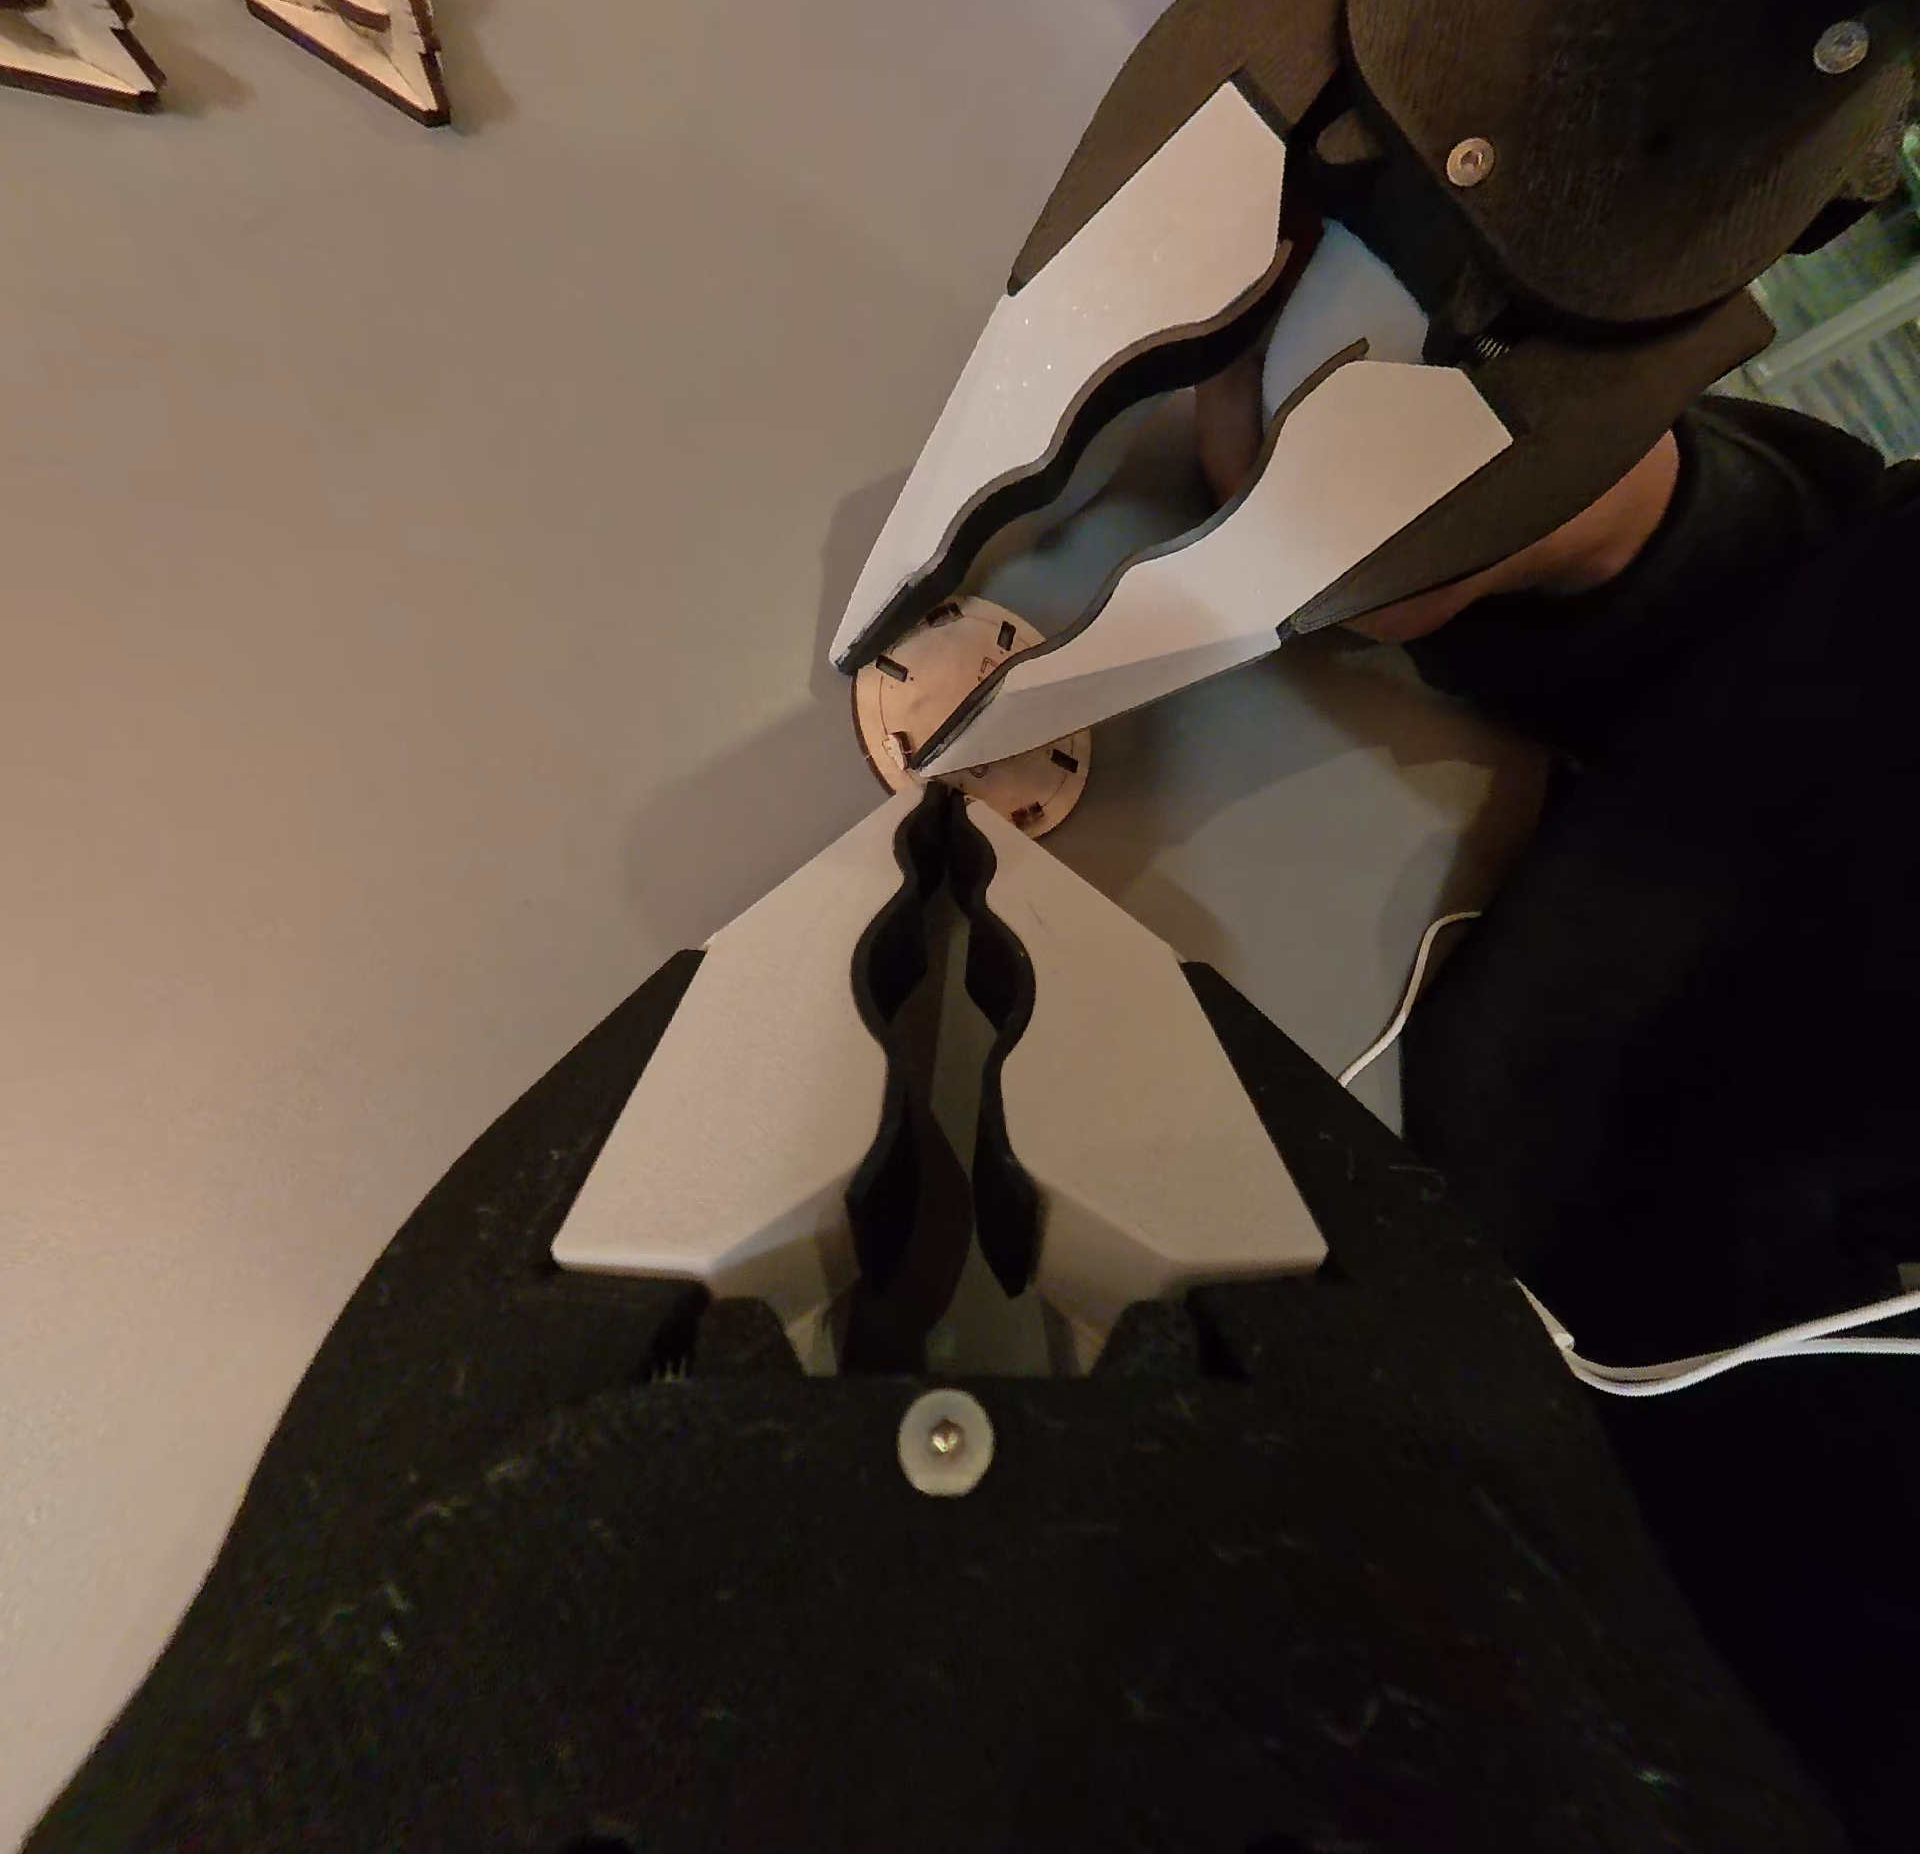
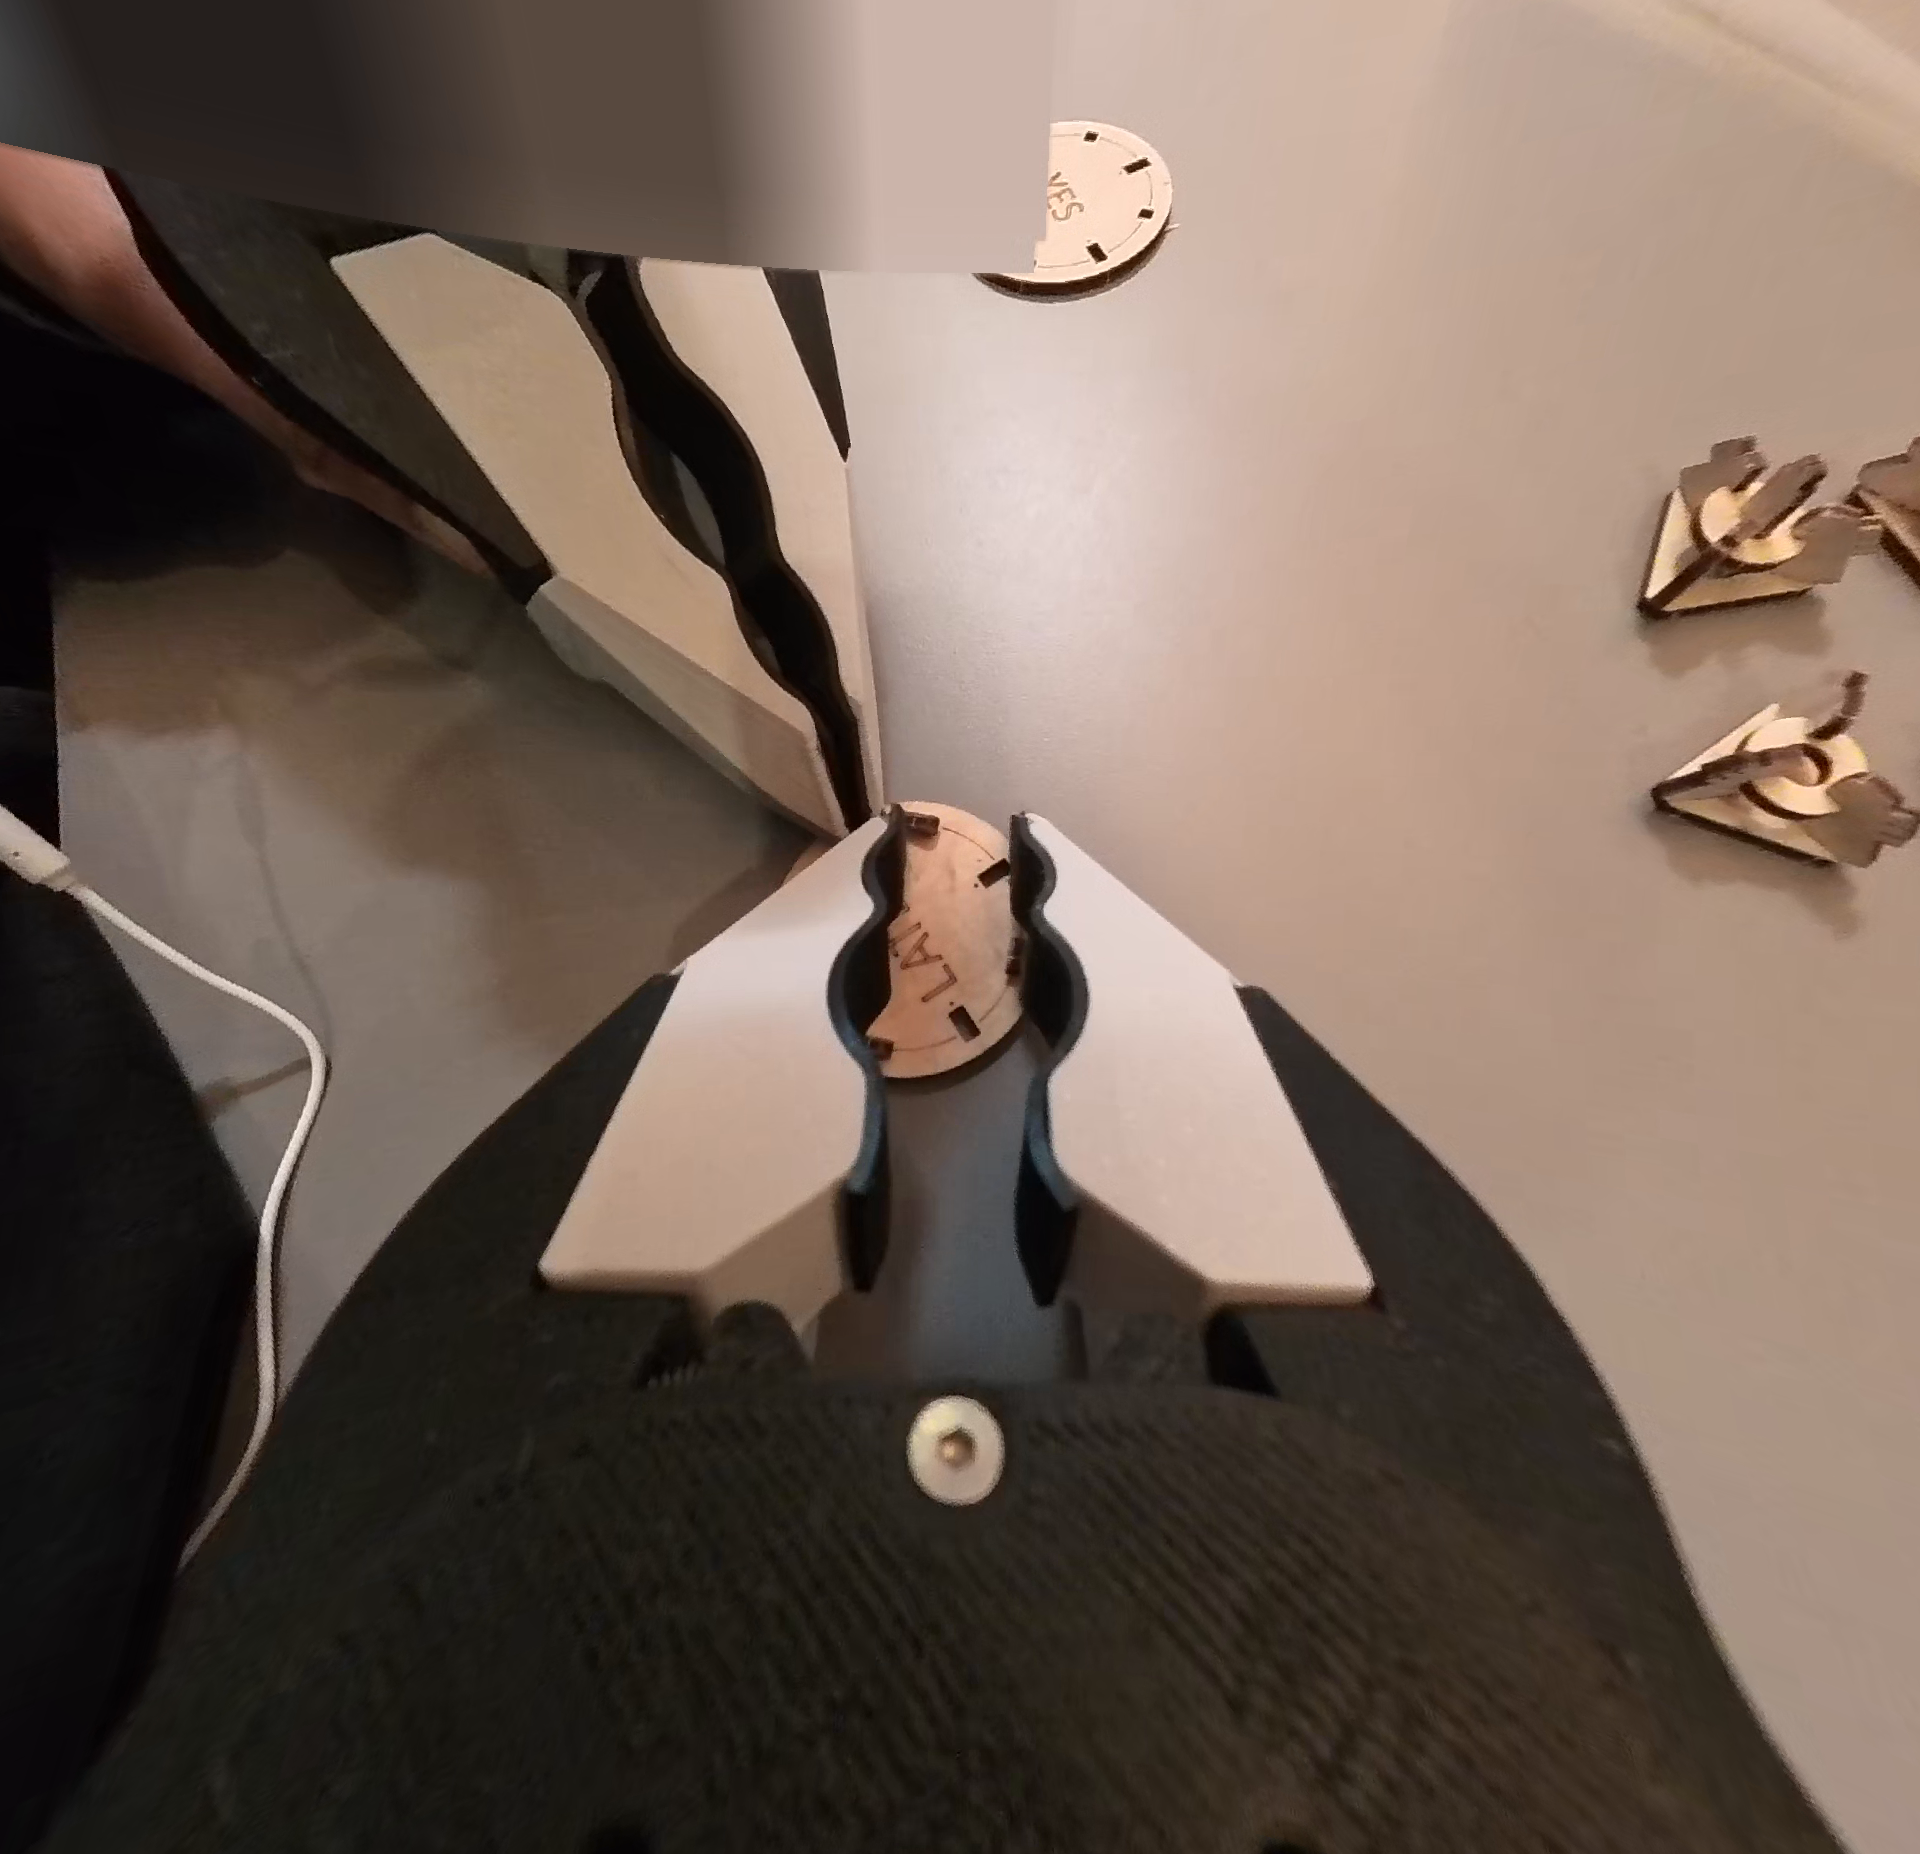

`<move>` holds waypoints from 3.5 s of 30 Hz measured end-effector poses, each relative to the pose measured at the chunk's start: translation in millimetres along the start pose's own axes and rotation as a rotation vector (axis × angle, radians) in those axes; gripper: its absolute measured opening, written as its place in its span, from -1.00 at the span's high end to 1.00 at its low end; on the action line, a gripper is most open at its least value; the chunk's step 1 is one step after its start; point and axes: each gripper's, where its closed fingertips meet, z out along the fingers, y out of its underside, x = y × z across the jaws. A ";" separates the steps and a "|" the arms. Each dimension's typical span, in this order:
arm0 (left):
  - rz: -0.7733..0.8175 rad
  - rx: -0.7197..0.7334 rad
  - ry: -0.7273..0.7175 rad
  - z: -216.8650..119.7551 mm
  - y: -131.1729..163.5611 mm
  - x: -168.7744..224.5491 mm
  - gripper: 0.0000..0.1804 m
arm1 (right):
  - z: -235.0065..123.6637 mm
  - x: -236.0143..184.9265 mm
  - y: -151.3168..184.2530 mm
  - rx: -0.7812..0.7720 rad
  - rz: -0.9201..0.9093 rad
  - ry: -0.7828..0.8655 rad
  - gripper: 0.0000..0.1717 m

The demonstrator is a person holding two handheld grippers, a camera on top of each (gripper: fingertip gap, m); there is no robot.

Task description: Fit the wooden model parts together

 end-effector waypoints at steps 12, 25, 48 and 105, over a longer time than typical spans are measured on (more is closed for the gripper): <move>0.001 0.000 -0.001 -0.4 -0.4 -0.1 0.99 | 0.2 -0.5 -0.2 0.001 0.014 -0.008 0.79; -0.016 -0.008 0.026 0.4 0.9 2.9 0.98 | 0.2 -6.0 -1.2 0.005 -0.044 -0.008 0.96; -0.015 -0.006 0.016 0.5 1.2 2.7 0.98 | -13.2 25.8 4.6 0.007 -0.128 0.216 0.92; -0.055 0.013 0.016 1.0 -2.1 2.4 0.99 | -26.5 -4.6 17.9 0.060 0.255 0.238 0.41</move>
